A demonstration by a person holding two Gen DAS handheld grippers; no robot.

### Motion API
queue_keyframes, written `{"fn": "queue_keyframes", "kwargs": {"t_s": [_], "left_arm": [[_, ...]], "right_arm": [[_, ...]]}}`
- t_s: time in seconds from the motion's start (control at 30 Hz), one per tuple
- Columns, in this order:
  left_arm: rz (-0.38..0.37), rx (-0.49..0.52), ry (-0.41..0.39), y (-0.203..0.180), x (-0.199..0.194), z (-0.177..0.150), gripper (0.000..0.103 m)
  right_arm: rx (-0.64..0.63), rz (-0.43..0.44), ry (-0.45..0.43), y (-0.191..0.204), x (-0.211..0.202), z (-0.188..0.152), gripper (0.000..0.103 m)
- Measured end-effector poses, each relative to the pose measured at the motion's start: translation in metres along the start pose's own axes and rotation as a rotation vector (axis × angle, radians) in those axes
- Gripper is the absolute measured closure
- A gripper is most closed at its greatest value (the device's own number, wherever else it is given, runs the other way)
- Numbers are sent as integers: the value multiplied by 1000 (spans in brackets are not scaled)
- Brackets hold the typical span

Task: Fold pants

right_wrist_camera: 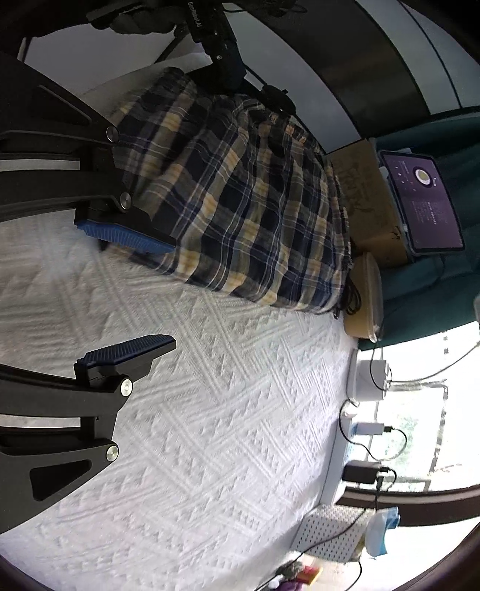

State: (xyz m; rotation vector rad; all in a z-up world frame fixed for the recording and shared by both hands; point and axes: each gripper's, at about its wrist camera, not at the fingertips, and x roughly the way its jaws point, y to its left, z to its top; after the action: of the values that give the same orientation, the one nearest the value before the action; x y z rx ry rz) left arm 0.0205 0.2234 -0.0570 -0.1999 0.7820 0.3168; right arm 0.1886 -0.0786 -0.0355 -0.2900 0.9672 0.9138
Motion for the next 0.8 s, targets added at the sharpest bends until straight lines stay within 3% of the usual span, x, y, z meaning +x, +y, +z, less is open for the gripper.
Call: {"fn": "queue_keyframes", "kwargs": {"t_s": [0.53,0.67,0.8], "left_arm": [[-135,113,-103,-83,-42,7,24],[-173,134,-127,-103,-50,9,24],[-207,135,-163,-119,-63,14,24]], "right_arm": [[91,-82,-110,-41,-76,-36,54],[119,-119,-148,-55,-99,-43,45],[139,-145,-192,-64,-122,-50,43]]}}
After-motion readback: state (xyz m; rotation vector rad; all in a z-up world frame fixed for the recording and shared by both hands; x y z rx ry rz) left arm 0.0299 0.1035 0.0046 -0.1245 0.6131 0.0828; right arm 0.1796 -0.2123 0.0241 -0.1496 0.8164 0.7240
